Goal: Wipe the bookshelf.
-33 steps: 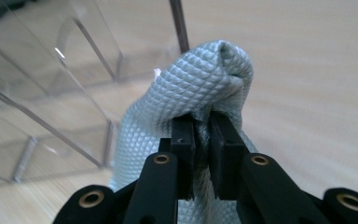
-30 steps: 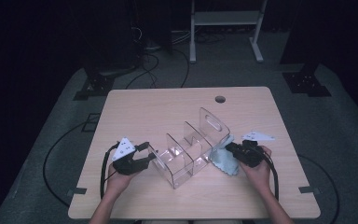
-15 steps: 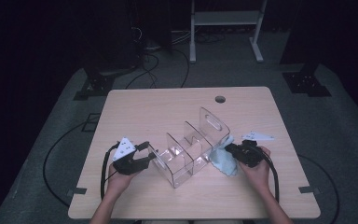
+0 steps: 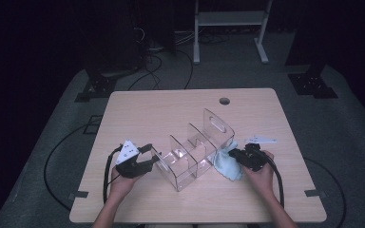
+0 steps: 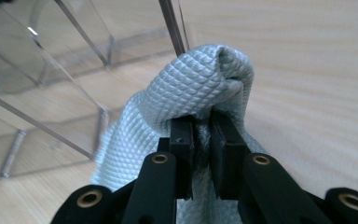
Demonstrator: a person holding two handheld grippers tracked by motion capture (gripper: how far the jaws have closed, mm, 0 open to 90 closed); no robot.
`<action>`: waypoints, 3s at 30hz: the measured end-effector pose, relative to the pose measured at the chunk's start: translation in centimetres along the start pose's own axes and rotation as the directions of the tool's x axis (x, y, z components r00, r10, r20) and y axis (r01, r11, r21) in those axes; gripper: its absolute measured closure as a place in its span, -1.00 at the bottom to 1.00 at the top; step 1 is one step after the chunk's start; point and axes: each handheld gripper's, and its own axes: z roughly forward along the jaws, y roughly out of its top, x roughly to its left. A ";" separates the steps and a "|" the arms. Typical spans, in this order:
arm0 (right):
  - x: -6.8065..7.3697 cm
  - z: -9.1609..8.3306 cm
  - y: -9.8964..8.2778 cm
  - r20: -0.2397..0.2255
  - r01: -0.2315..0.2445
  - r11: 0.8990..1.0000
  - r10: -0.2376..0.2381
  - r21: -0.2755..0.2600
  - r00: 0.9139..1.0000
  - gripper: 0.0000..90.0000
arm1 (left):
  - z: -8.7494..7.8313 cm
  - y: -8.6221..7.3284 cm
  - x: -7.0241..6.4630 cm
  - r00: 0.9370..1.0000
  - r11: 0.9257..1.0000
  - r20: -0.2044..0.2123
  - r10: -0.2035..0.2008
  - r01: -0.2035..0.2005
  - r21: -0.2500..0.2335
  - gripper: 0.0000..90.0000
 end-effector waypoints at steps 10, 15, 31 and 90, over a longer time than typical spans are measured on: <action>1.1 -1.5 0.3 -0.036 -0.013 0.999 0.012 -0.038 0.999 0.78 | 0.2 0.0 -0.2 1.000 1.000 -0.005 -0.004 0.004 0.006 -0.03; 4.8 -4.0 0.5 -0.073 0.064 0.991 -0.073 -0.115 0.995 0.79 | 0.3 0.0 -0.2 1.000 1.000 0.005 -0.017 0.017 0.012 -0.12; 7.0 -1.3 -0.2 -0.071 0.116 0.991 -0.121 -0.069 0.990 0.79 | 0.1 -0.3 -0.1 0.999 0.999 0.011 -0.048 0.048 -0.005 -0.06; 7.3 -1.7 0.5 -0.065 0.155 0.984 -0.161 -0.087 0.985 0.80 | 0.1 -0.1 -0.1 0.999 0.999 -0.012 -0.044 0.044 -0.002 0.01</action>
